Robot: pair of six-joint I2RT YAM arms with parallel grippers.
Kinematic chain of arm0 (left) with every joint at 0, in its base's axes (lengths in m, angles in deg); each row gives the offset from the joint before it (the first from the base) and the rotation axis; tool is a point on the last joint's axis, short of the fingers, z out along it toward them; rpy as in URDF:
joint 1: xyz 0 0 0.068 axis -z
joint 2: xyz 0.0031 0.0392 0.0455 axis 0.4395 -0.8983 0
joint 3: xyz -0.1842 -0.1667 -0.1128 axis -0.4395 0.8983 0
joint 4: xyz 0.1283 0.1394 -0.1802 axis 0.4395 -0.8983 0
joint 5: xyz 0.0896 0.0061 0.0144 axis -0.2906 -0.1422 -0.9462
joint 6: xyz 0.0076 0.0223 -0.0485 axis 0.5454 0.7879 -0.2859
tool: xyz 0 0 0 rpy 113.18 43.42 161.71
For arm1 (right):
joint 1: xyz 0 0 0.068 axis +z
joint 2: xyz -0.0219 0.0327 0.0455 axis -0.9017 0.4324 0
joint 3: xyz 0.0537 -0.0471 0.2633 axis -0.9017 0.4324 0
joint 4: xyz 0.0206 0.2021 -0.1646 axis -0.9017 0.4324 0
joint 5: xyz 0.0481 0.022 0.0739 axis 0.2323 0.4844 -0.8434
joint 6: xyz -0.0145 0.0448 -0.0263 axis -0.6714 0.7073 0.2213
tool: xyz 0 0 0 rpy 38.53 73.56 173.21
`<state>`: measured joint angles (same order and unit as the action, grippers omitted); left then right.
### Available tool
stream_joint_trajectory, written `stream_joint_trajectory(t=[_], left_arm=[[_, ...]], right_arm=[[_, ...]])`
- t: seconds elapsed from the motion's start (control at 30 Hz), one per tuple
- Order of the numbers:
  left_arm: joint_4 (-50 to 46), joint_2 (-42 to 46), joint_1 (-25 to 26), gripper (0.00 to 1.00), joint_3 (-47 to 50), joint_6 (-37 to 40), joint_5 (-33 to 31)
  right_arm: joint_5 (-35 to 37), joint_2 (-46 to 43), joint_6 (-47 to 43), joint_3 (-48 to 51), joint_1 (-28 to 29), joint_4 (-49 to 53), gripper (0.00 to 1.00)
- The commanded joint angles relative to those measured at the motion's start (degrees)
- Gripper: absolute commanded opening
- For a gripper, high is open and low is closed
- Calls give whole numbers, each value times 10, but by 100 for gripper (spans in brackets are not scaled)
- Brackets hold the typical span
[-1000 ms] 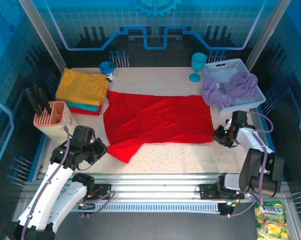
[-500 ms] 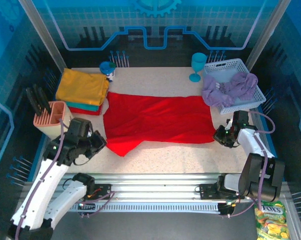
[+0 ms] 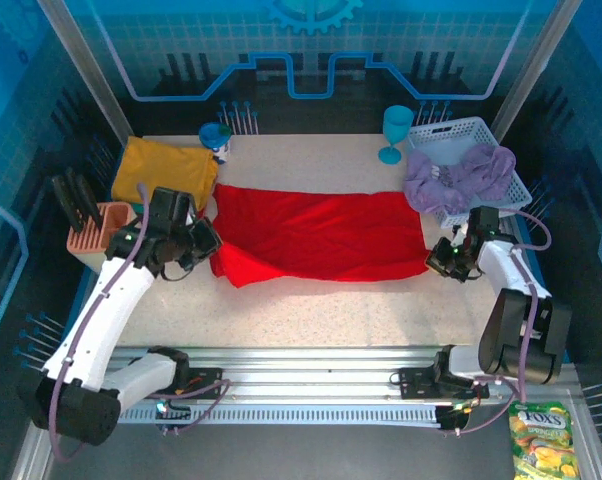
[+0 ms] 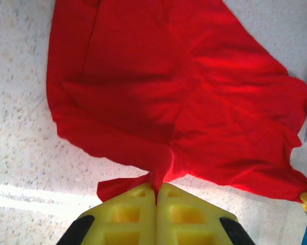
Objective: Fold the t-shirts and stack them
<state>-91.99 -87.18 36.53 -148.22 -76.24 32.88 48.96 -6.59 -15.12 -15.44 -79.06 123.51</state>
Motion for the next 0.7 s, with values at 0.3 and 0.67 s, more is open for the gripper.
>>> stream_joint_trajectory(t=[0.3,0.67], left_arm=[[42,-105,-47,0,-101,67,25],[72,-199,-67,0,-154,83,25]], right_arm=[[-48,128,5,-104,5,9,0],[-61,244,15,-209,21,13,0]])
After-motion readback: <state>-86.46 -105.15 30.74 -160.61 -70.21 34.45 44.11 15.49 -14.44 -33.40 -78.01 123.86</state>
